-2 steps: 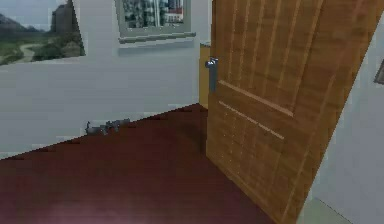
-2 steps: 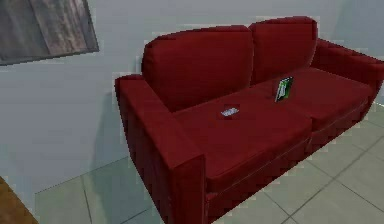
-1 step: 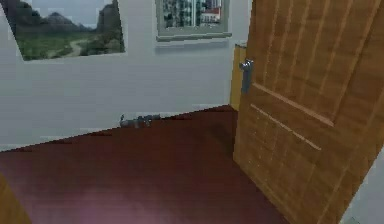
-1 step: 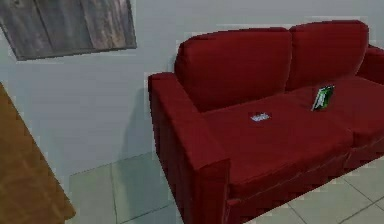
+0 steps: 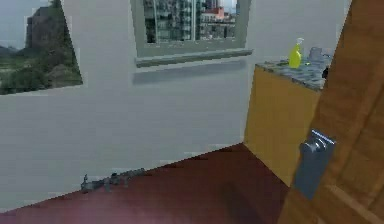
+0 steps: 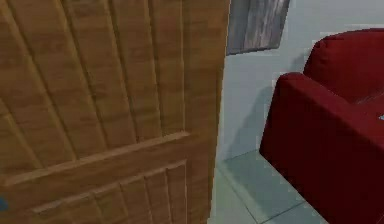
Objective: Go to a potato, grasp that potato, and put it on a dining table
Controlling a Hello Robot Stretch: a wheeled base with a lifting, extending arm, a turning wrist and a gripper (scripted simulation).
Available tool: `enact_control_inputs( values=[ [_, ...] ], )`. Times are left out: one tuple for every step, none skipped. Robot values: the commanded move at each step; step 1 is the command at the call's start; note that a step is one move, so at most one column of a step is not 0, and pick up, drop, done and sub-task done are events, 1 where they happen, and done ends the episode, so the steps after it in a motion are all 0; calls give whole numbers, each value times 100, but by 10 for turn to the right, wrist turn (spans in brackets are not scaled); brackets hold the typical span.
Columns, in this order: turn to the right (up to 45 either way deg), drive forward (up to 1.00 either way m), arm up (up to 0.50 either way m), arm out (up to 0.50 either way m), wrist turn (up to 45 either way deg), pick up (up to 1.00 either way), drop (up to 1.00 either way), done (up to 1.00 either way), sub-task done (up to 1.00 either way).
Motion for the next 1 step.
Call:
enact_control_inputs(
  values=[
    [0, 60, 0, 0, 0, 0, 0, 0, 0]
  ],
)
